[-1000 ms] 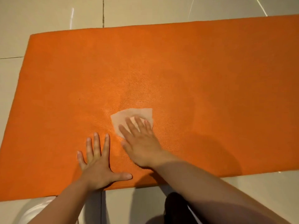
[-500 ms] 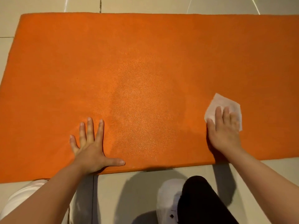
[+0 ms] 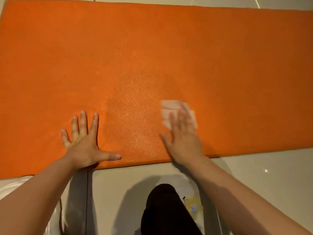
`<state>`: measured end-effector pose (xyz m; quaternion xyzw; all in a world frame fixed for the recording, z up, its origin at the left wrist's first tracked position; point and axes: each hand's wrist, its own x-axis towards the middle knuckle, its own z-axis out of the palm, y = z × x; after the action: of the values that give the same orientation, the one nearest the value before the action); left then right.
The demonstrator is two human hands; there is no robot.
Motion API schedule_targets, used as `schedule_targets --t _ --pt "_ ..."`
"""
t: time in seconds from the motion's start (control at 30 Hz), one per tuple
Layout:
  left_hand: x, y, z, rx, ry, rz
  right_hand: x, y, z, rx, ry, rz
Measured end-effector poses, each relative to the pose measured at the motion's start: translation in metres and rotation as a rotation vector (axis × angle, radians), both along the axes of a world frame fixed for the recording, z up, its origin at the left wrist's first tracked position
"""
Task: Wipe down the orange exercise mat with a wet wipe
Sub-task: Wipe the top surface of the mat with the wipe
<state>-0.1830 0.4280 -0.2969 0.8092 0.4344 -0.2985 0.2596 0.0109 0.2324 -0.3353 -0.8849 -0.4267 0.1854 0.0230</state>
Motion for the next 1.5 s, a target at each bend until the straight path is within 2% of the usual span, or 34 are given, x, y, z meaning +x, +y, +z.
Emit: schedule_targets --t 0.07,0.17,0.3,0.37,0.47,0.57,0.67,0.83,0.93,1.07,1.13,1.33,1.43,1.5 --pt "0.0 0.0 0.0 0.003 -0.012 -0.003 0.029 -0.036 0.002 -0.015 -0.057 -0.167" --pt "0.0 0.002 0.0 0.006 -0.033 0.0 0.055 -0.082 0.008 -0.02 -0.031 -0.283" --pt "0.0 0.001 0.0 0.015 -0.027 0.004 0.041 -0.086 0.006 0.045 0.009 -0.374" --pt "0.001 0.0 0.001 0.016 -0.022 0.005 0.014 -0.063 0.009 0.032 0.064 -0.162" --pt "0.0 -0.001 0.001 0.019 -0.012 0.011 -0.044 -0.006 0.021 0.008 0.264 0.204" --pt "0.001 0.0 0.003 0.026 -0.011 0.016 -0.066 0.015 0.023 0.023 0.329 0.335" --pt "0.001 0.0 0.003 0.009 -0.017 0.013 -0.043 -0.011 0.014 0.023 0.234 0.216" --pt "0.001 -0.001 0.003 0.003 -0.024 0.013 0.023 -0.084 0.003 -0.102 0.01 -0.048" --pt "0.0 0.0 0.002 0.018 -0.018 0.01 0.058 -0.132 0.006 -0.133 -0.001 -0.243" --pt "0.0 0.0 -0.001 0.021 -0.024 0.001 0.067 -0.145 -0.002 -0.183 -0.024 -0.294" --pt "0.001 0.0 -0.002 0.036 -0.029 0.002 0.06 -0.131 0.002 -0.16 -0.004 -0.211" --pt "0.002 -0.001 -0.002 0.072 -0.036 0.014 -0.003 -0.028 0.018 -0.051 0.24 0.326" --pt "0.002 -0.003 -0.004 0.089 -0.046 0.027 -0.021 0.015 0.018 -0.023 0.218 0.547" --pt "0.002 -0.001 -0.005 0.08 -0.055 0.041 -0.02 0.022 0.017 0.047 0.165 0.577"
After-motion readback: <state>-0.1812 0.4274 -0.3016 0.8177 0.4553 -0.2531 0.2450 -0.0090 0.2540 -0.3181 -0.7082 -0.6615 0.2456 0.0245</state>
